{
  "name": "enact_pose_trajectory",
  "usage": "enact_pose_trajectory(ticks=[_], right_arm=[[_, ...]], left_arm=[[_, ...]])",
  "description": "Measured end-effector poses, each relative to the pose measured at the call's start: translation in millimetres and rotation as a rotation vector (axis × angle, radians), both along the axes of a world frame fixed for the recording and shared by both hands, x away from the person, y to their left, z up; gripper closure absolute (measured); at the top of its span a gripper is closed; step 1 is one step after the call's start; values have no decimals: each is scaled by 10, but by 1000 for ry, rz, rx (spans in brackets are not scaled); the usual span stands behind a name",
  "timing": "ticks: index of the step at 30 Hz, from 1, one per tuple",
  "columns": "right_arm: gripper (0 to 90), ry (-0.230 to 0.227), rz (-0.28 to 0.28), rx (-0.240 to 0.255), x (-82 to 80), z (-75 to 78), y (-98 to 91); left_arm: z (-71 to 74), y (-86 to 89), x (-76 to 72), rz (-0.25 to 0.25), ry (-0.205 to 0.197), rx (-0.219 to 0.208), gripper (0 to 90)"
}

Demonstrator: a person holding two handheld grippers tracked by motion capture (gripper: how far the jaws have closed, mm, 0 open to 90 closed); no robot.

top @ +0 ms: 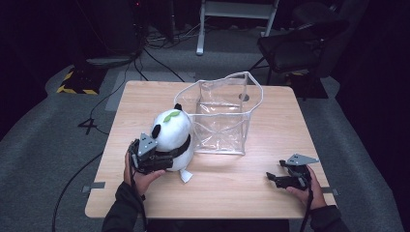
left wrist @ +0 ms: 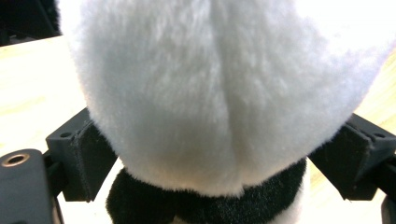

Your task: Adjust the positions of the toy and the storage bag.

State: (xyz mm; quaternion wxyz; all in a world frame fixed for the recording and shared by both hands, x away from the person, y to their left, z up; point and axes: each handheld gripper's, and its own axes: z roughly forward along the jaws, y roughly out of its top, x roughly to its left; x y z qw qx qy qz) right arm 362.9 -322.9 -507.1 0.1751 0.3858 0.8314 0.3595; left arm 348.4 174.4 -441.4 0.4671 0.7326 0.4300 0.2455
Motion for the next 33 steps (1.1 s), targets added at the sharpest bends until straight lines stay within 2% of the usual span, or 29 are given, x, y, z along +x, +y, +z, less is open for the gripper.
enact_pose_trajectory(ticks=[4,9,15,19,22,27,28,33], right_arm=[[198,0,2,0,0,0,-1],[198,0,4,0,-1,0,-1],[198,-1,6,0,0,-1,0],[198,0,6,0,-1,0,0],[198,0,6,0,0,0,0],[198,1,4,2,-2,0,2],[198,1,5,1,-2,0,1],[198,-1,6,1,-1,-1,1]], left_arm=[[7,48,-12,21,-6,7,101],[43,72,-18,-19,-21,53,102],[59,117,54,-63,-12,14,86],[63,87,124,-57,3,8,31],[46,-11,229,-42,32,44,2],[36,-75,297,-24,29,58,4],[29,-100,317,-19,22,73,9],[43,-146,321,-30,11,116,105]])
